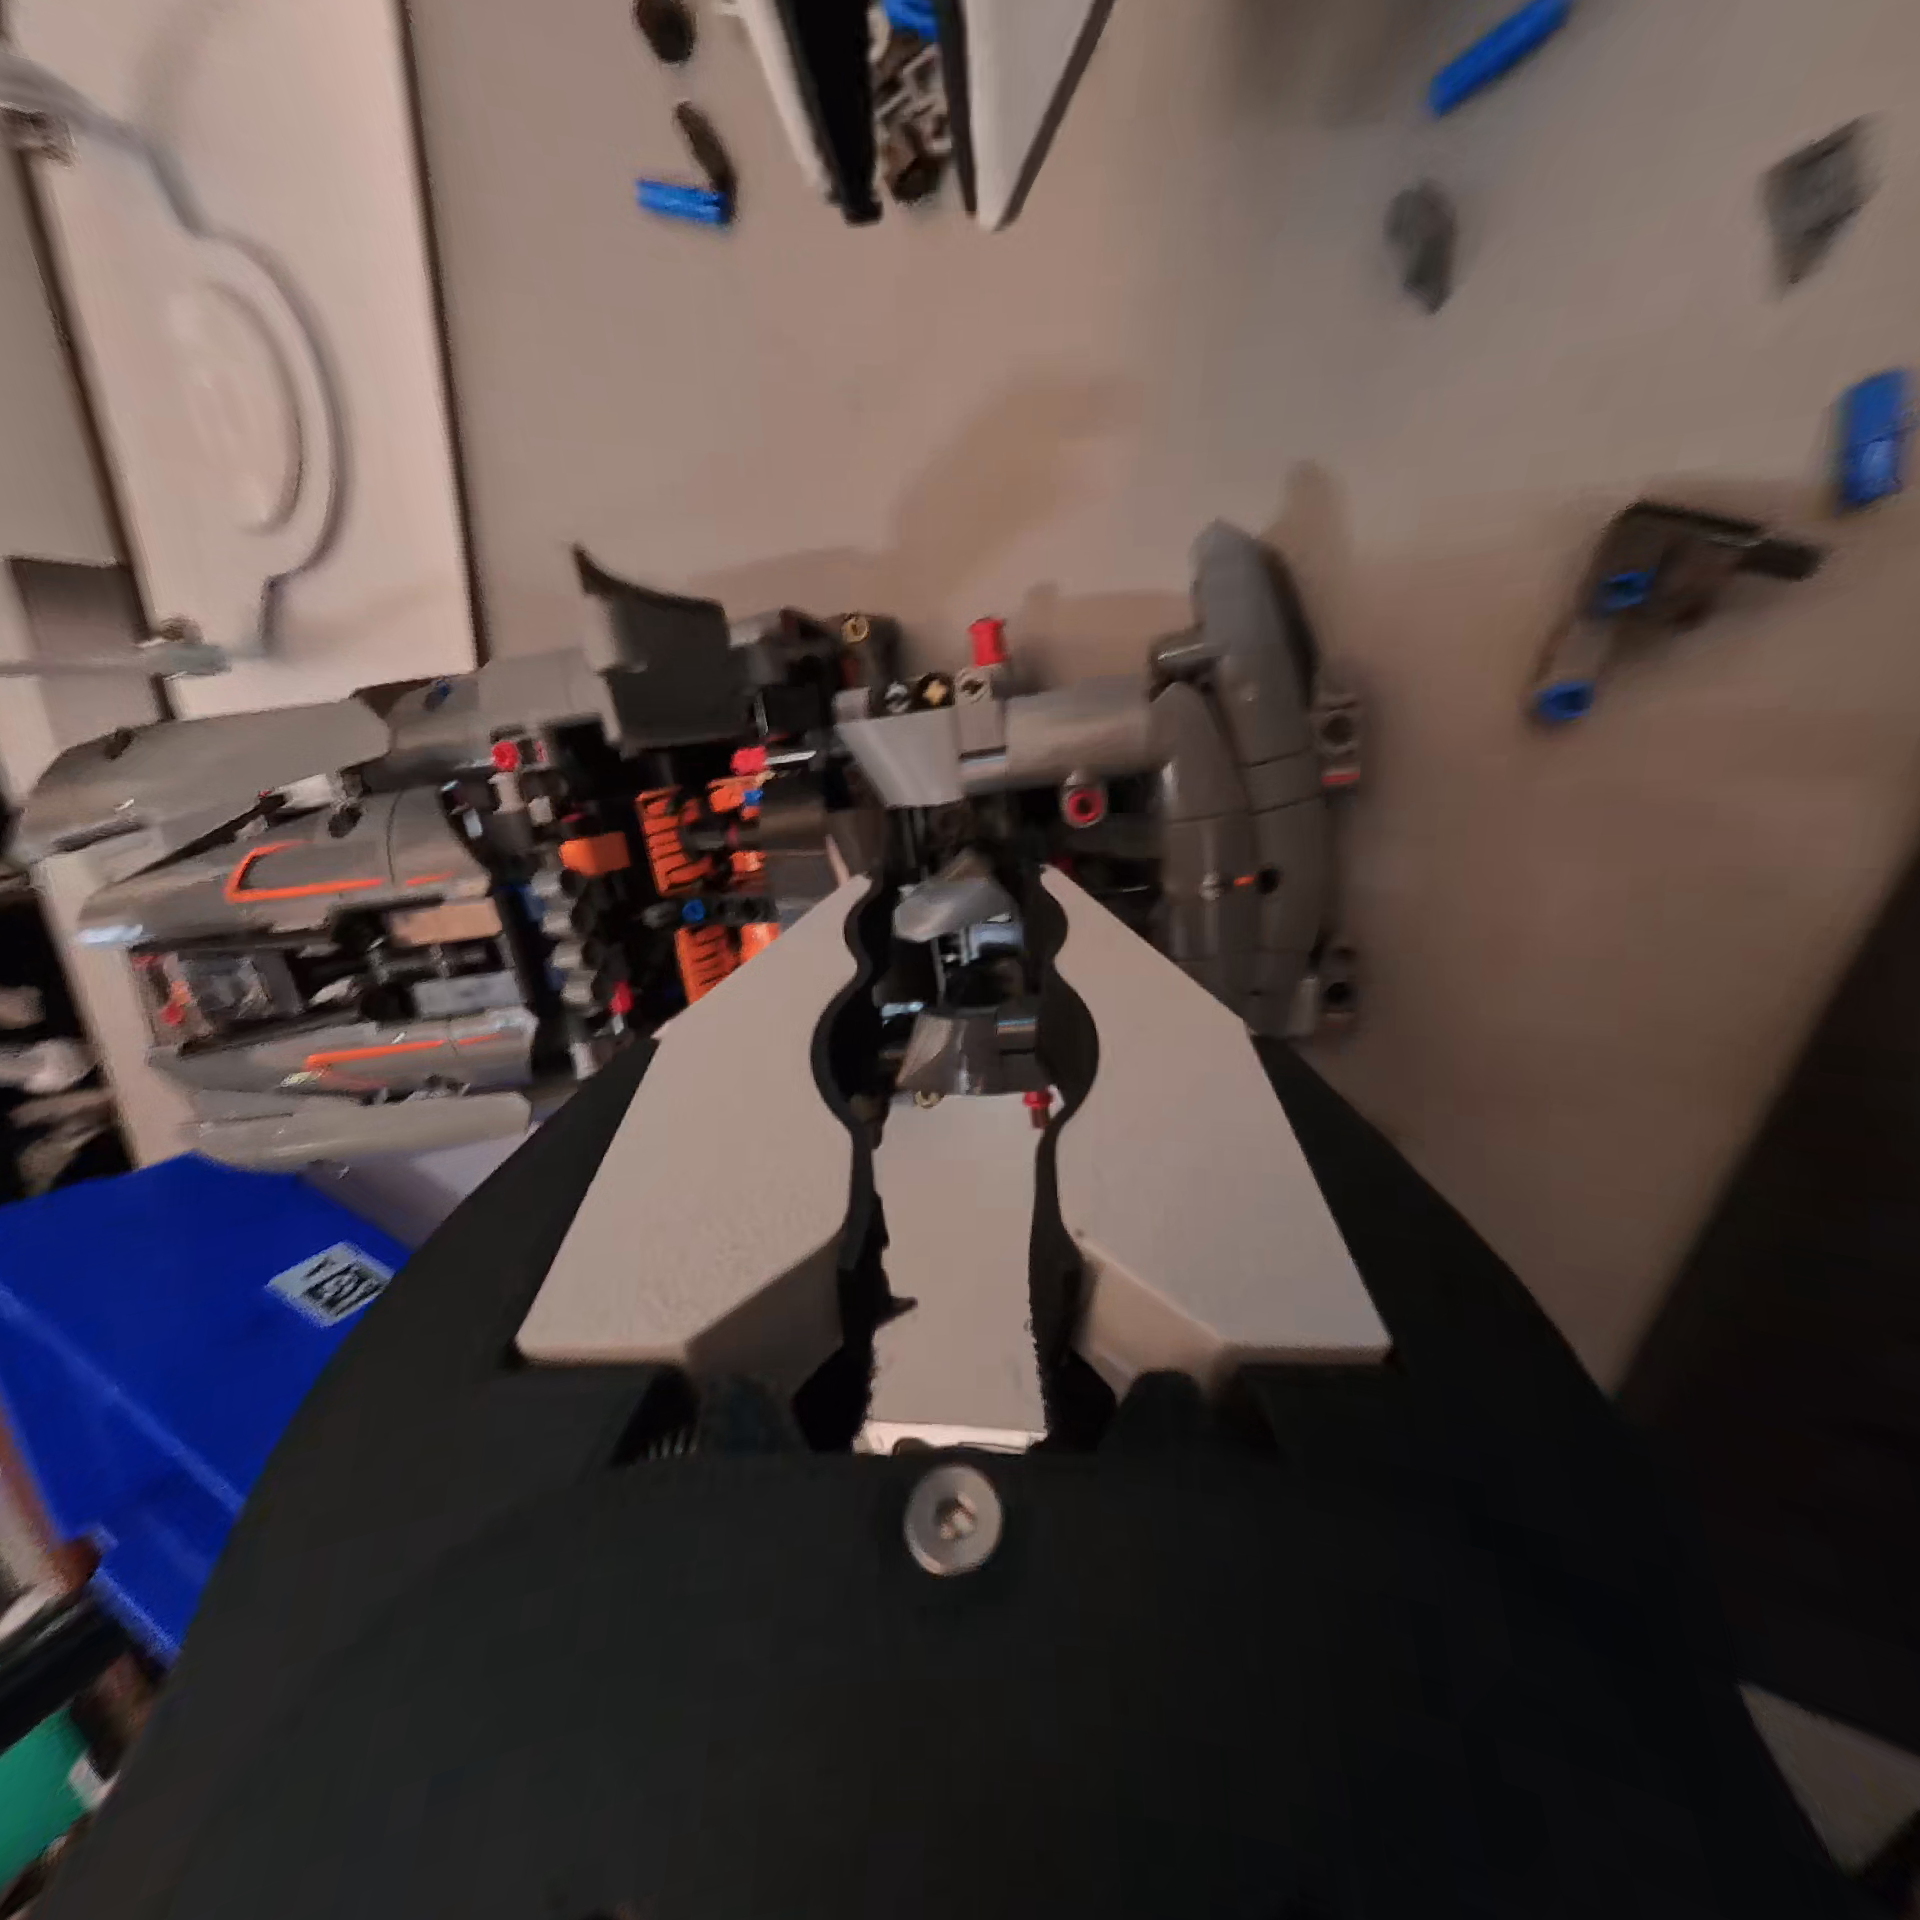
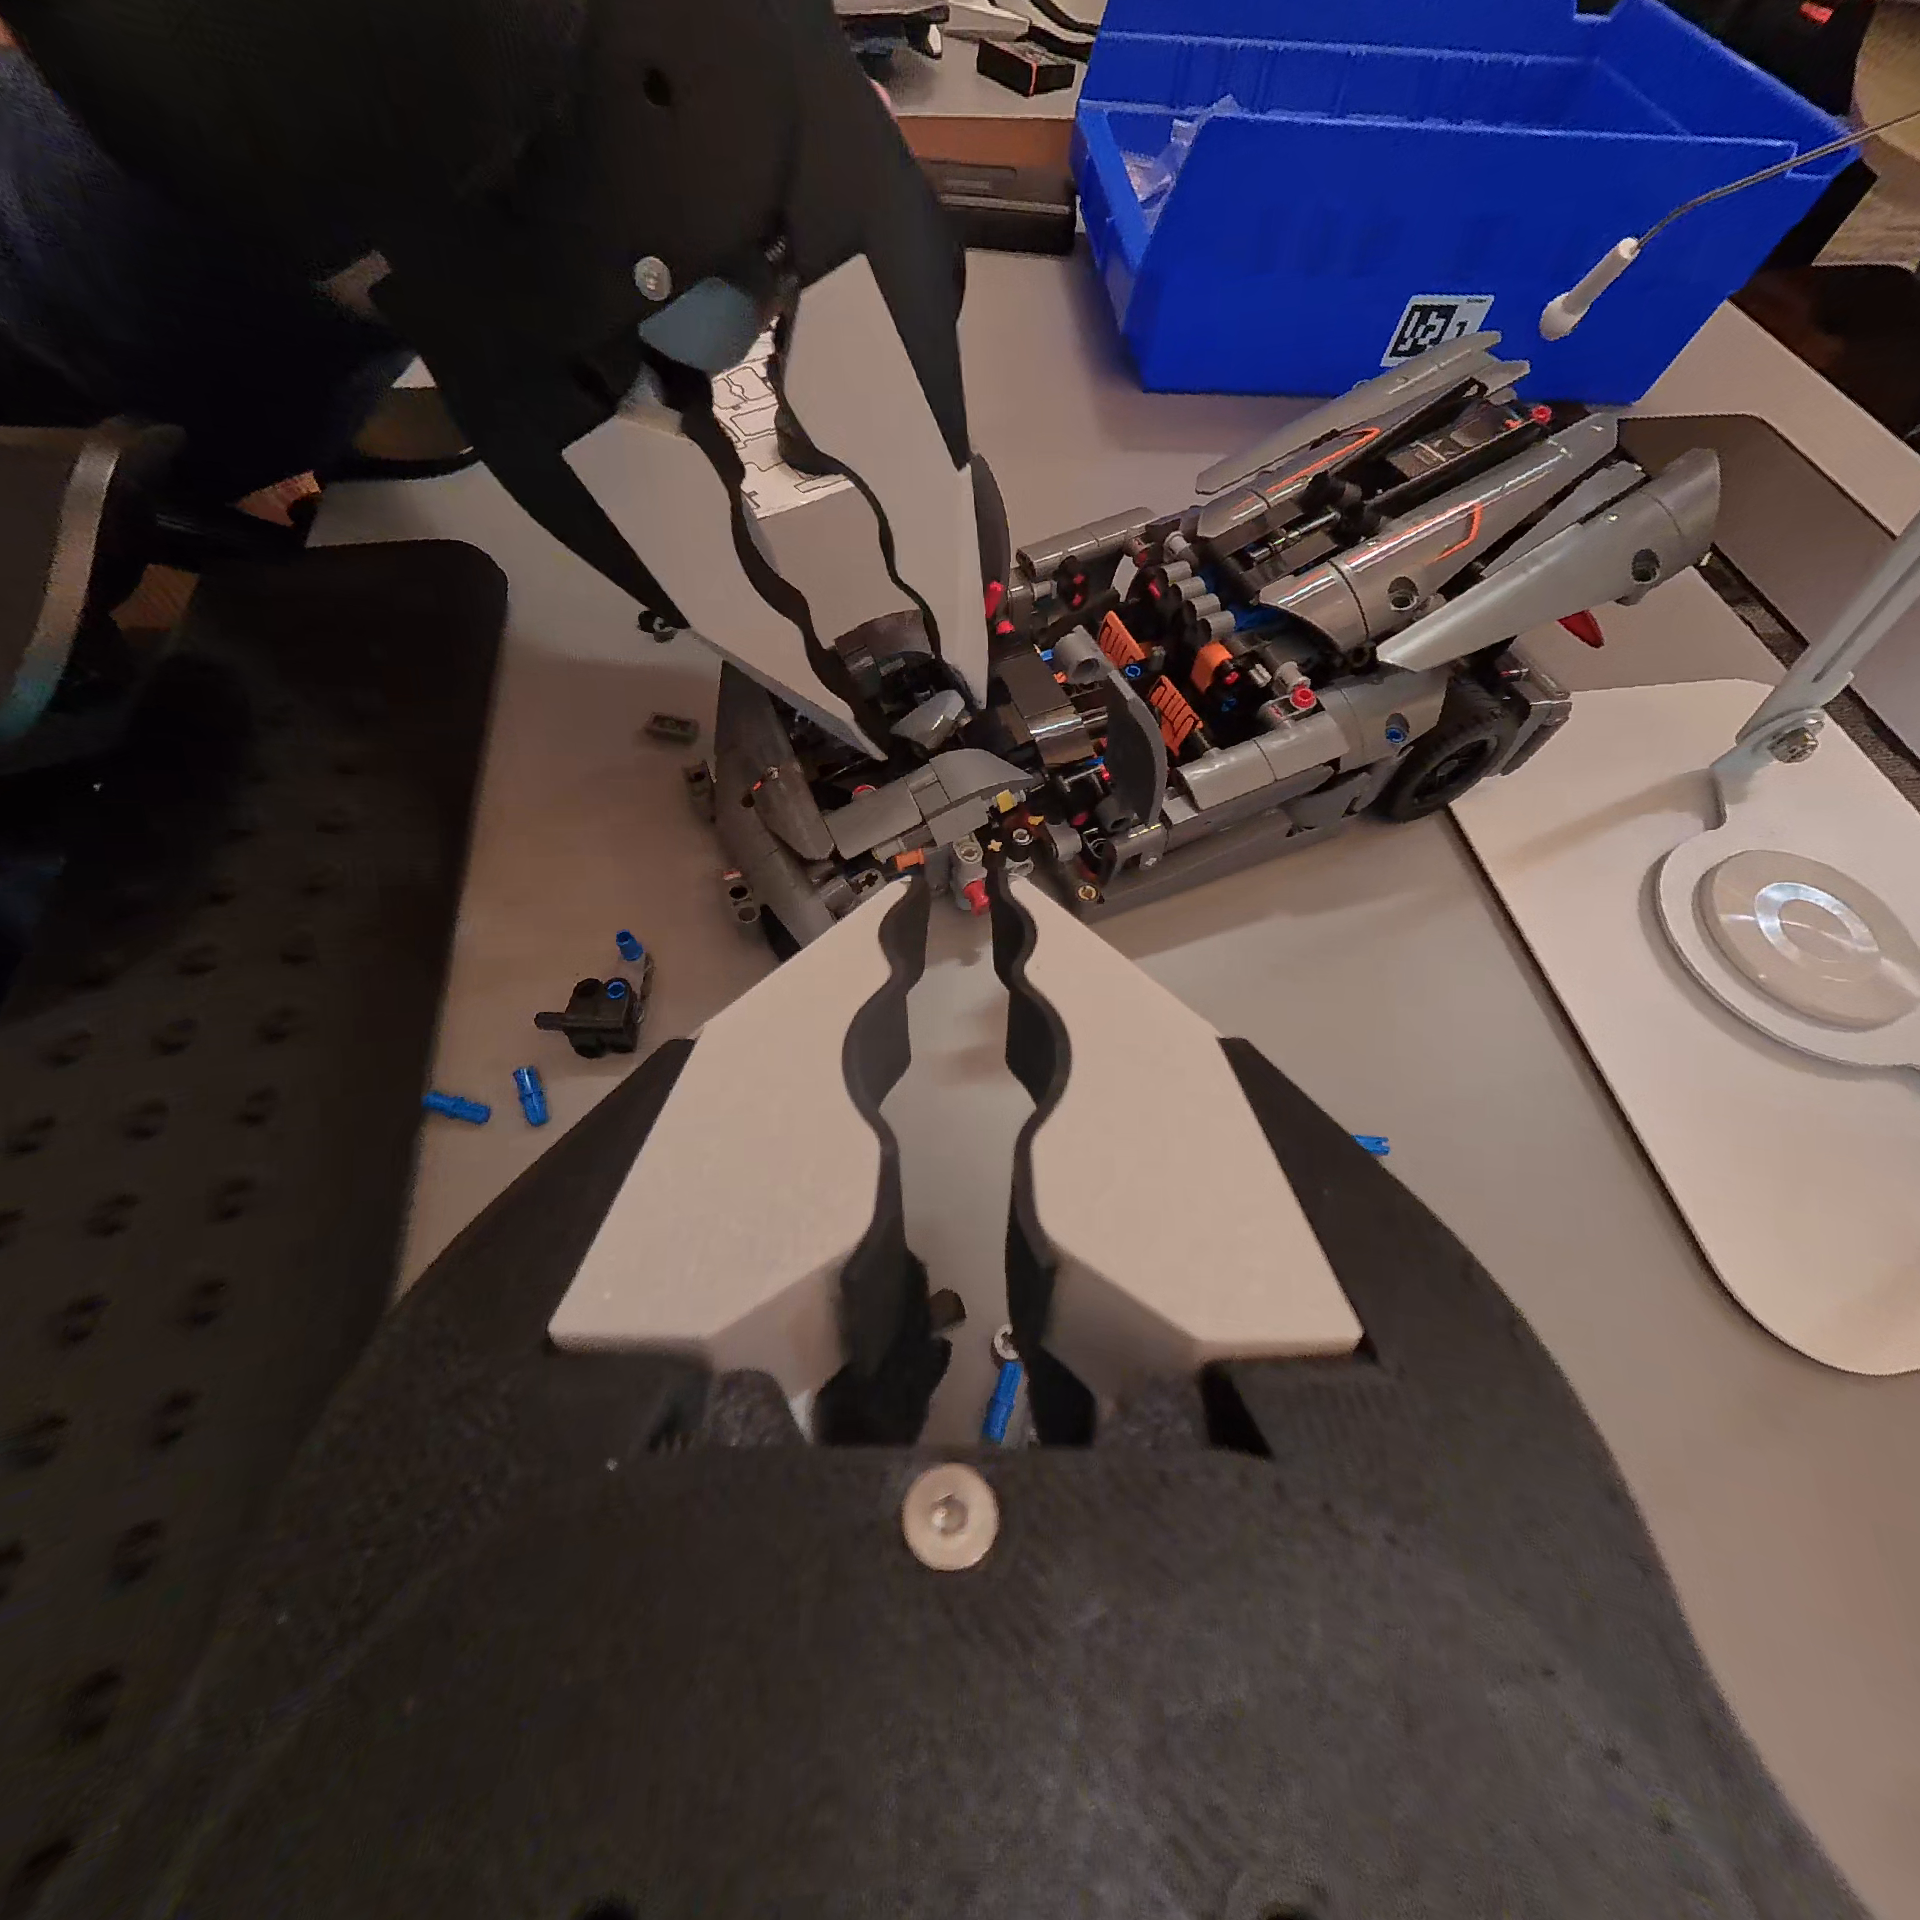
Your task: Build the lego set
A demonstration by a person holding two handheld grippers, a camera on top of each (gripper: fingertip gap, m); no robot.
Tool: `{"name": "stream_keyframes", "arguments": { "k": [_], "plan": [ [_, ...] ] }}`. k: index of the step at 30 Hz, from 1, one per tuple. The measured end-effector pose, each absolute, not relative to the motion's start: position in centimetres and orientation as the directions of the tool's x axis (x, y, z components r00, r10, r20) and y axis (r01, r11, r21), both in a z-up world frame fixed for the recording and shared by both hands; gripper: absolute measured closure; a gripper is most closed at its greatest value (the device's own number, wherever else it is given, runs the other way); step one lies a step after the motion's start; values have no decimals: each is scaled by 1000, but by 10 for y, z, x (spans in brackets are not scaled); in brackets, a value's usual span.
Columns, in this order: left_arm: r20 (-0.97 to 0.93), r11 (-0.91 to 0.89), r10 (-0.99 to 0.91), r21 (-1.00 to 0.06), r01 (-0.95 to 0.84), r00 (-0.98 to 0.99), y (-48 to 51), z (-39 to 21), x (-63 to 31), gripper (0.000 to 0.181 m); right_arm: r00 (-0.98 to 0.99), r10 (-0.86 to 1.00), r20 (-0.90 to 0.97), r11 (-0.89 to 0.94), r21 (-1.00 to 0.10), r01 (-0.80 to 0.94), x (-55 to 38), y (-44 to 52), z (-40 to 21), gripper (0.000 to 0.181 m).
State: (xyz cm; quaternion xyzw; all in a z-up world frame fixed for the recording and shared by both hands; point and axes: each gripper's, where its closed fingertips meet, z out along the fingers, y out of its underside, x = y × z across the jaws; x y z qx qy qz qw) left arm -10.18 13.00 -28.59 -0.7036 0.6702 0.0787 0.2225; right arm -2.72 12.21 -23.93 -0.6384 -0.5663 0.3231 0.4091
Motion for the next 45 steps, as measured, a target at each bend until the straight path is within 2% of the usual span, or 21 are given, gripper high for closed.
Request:
{"name": "stream_keyframes", "arguments": {
  "k": [5, 13, 19, 29, 33, 45],
  "plan": [
    [-351, 20, -935, -168, -986, 41, 127, -289, -101, 165, 142, 988, 59, -11, -894, 448, -27, 119, -234, 172],
    [-257, 45, -966, -161, -986, -2, 122, -293, -100, 171, 137, 988, 69, 3, -900, 435, -26, 117, -228, 172],
    [-286, 68, -958, -173, -983, -16, 124, -290, -100, 176, 135, 988, 73, 7, -901, 433, -25, 116, -226, 173],
    [-338, 115, -941, -346, -931, 9, 118, -261, -87, 177, 139, 988, 73, 6, -903, 429, -23, 117, -225, 174],
    [-287, 142, -958, -416, -898, -18, 83, -251, -81, 178, 140, 988, 72, 5, -903, 431, -23, 117, -225, 174],
    [-203, 94, -979, -442, -892, -3, 36, -291, -85, 181, 144, 987, 74, 3, -899, 438, -22, 118, -227, 175]
  ]
}}
